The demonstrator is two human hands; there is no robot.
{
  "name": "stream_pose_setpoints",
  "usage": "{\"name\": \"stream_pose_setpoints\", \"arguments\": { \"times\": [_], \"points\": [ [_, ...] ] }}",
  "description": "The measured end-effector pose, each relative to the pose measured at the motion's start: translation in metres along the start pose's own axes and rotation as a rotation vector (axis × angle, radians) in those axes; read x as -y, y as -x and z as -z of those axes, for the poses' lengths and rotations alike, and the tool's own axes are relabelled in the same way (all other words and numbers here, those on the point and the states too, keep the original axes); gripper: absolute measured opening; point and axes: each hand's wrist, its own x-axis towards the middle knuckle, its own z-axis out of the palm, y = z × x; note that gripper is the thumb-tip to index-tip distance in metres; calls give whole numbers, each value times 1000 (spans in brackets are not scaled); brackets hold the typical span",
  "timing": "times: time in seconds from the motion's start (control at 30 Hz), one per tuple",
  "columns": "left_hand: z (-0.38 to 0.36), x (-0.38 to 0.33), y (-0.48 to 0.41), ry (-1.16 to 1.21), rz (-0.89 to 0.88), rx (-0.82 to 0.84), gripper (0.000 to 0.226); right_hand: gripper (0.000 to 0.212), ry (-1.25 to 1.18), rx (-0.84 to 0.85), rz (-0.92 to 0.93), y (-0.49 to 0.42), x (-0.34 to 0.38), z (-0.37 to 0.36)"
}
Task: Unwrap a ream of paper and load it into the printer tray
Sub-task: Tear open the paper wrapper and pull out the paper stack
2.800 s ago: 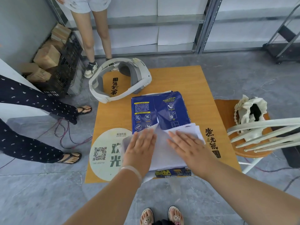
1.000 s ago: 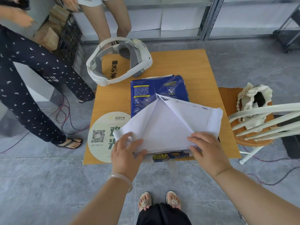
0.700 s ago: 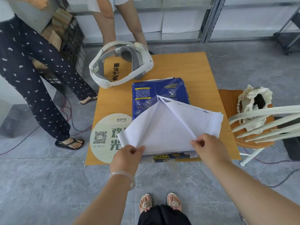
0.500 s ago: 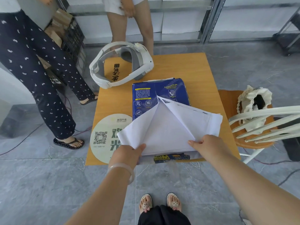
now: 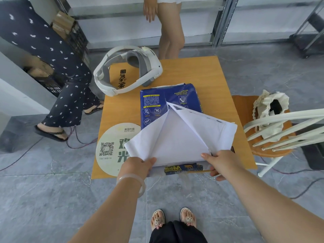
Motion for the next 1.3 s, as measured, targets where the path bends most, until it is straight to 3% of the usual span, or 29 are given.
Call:
{"name": "stream_pose_setpoints", "arguments": {
  "times": [0.3, 0.53, 0.83, 1.03, 1.3],
  "points": [
    [-2, 4, 10, -66, 19, 29, 51, 28, -170, 94, -36, 1, -10, 0],
    [-3, 8, 12, 36, 68, -24, 56, 26, -284, 139, -59, -1, -10, 7],
    [-3, 23, 19, 374, 76, 68, 33, 27, -254, 197, -37, 3, -17, 11],
    [-2, 17, 19, 354, 109, 25, 39, 33, -374, 234, -82, 0, -14, 9],
    [-4, 22, 25, 433, 132, 52, 22, 24, -369, 282, -94, 2, -20, 10]
  ]
}}
